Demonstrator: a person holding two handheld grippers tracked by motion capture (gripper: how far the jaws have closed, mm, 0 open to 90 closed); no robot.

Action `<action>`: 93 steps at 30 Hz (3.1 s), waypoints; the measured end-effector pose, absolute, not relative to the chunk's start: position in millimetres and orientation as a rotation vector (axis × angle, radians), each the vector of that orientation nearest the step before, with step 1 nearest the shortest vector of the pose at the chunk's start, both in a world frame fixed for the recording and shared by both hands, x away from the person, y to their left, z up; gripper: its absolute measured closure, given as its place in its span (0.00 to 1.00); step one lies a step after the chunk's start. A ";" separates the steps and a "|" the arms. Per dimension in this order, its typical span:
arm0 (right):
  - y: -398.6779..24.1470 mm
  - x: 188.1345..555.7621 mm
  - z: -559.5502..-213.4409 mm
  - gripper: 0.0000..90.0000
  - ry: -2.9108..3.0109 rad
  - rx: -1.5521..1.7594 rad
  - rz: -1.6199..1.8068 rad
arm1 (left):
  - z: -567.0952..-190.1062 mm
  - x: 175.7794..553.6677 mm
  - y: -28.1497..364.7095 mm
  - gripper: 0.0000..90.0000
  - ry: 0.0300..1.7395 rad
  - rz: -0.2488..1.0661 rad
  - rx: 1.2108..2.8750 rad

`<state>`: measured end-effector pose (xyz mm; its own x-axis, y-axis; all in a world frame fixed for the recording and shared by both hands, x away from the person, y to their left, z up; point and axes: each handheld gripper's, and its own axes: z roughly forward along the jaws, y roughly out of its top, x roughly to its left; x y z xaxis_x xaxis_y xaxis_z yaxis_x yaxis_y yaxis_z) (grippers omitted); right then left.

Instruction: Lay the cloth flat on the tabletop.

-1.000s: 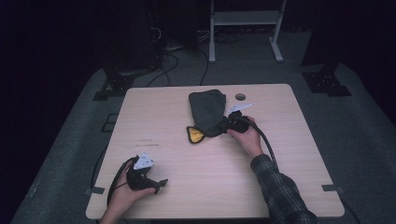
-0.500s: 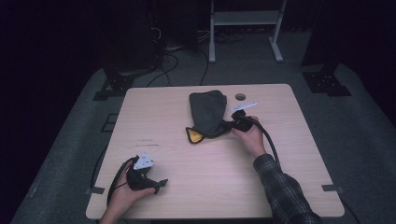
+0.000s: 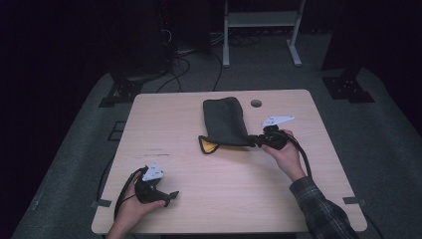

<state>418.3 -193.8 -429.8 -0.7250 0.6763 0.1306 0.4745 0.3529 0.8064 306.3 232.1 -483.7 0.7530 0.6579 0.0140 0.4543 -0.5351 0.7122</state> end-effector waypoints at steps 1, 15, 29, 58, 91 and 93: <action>-195.8 414.3 -428.9 0.97 2.394 1.027 1.306 | -483.7 306.3 232.1 0.00 0.829 0.365 2.230; -229.8 354.5 -426.9 0.97 2.457 0.966 1.279 | -483.5 306.5 232.4 0.00 0.836 0.370 2.230; -262.1 303.6 -453.8 0.96 2.531 1.023 1.220 | -480.3 304.4 231.0 0.07 0.826 0.338 2.212; -138.1 320.3 -444.9 0.56 2.541 0.698 1.233 | -470.2 330.6 124.6 0.22 0.605 0.216 2.226; -165.3 335.4 -377.1 0.99 2.301 0.716 1.467 | -457.1 348.7 99.6 0.50 0.561 0.213 2.161; -165.8 335.1 -377.2 0.99 2.304 0.715 1.471 | -457.6 351.1 98.3 0.66 0.552 0.212 2.175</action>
